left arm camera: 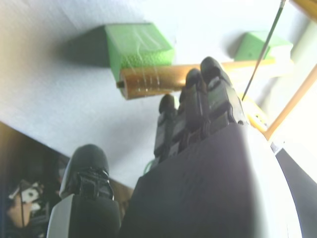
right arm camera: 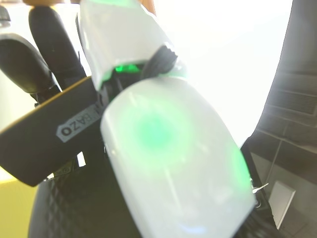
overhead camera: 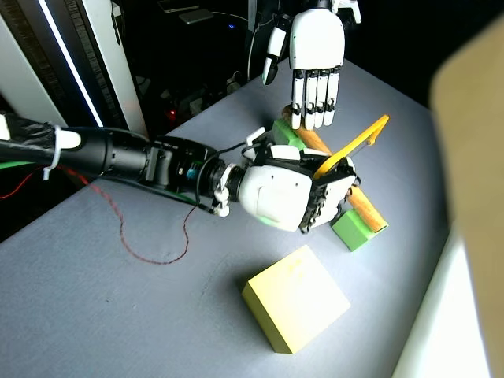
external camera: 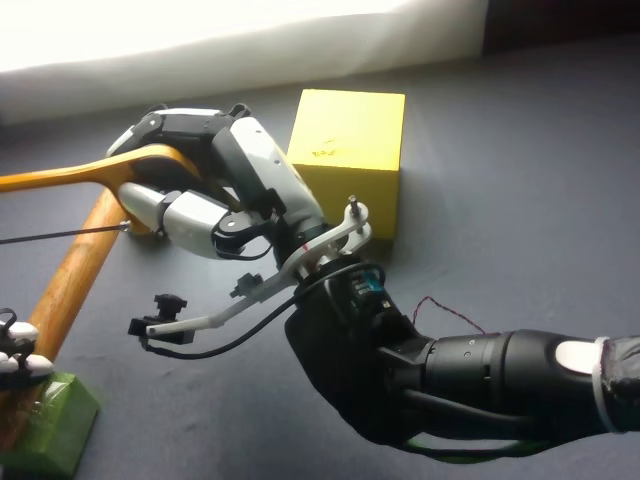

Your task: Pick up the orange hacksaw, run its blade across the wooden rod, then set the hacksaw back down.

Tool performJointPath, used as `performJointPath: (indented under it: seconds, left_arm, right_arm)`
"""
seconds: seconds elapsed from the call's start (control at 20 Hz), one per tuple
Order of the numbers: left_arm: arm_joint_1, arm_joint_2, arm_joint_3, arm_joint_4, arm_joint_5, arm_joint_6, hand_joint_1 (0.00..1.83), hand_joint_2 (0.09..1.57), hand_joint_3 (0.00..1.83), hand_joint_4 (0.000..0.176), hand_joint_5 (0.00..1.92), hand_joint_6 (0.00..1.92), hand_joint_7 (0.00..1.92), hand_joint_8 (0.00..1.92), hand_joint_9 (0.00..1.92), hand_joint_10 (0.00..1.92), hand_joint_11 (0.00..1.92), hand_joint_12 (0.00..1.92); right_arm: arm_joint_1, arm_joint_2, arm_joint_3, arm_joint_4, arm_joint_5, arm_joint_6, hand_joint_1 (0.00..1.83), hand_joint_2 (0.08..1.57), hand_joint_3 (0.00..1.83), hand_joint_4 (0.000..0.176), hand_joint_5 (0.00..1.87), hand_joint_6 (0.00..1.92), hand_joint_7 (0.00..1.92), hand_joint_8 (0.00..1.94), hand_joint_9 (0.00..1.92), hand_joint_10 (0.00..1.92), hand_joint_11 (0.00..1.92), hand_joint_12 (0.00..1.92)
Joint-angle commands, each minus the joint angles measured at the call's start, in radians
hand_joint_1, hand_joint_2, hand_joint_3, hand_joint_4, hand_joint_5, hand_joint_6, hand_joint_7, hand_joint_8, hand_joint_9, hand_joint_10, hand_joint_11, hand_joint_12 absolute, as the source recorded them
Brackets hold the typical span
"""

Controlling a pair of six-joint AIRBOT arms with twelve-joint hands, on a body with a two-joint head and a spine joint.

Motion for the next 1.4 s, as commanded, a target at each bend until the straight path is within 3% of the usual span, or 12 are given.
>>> performJointPath:
  seconds: [0.0,0.3,0.5,1.0,1.35]
  left_arm:
    - [-0.004,0.001,-0.001,-0.005,-0.021,0.001,0.22,1.27,0.0,0.0,0.2,0.0,0.11,0.0,0.13,0.0,0.0,0.38]
    - [-0.002,0.002,-0.001,-0.005,-0.022,0.001,0.21,1.27,0.0,0.0,0.2,0.0,0.11,0.0,0.12,0.0,0.0,0.41]
    - [-0.001,0.002,-0.001,-0.005,-0.023,0.001,0.19,1.28,0.0,0.0,0.17,0.0,0.09,0.0,0.1,0.0,0.0,0.35]
    - [-0.002,0.003,-0.001,-0.005,-0.027,0.001,0.18,1.28,0.0,0.0,0.18,0.0,0.09,0.0,0.13,0.0,0.0,0.41]
    - [-0.002,0.003,-0.001,-0.005,-0.027,0.001,0.2,1.27,0.0,0.0,0.2,0.01,0.11,0.01,0.13,0.01,0.0,0.32]
  right_arm:
    - [0.021,0.001,0.003,-0.054,0.117,0.015,1.25,1.14,0.0,0.0,0.87,0.98,1.01,1.15,1.01,0.92,0.81,1.42]
    - [0.007,0.025,-0.008,-0.094,0.117,0.013,1.25,1.14,0.0,0.0,0.88,0.97,1.02,1.12,1.0,0.91,0.82,1.4]
    - [-0.016,0.11,-0.085,-0.104,0.106,-0.005,1.25,1.14,0.0,0.0,0.87,0.97,1.02,1.12,0.99,0.93,0.8,1.4]
    - [-0.072,0.335,-0.289,-0.106,0.104,-0.052,1.25,1.14,0.0,0.0,0.87,0.98,1.01,1.14,1.02,0.91,0.84,1.38]
    - [-0.068,0.366,-0.322,-0.106,0.118,-0.045,1.24,1.14,0.0,0.0,0.88,0.97,0.99,1.16,0.99,0.92,0.79,1.43]
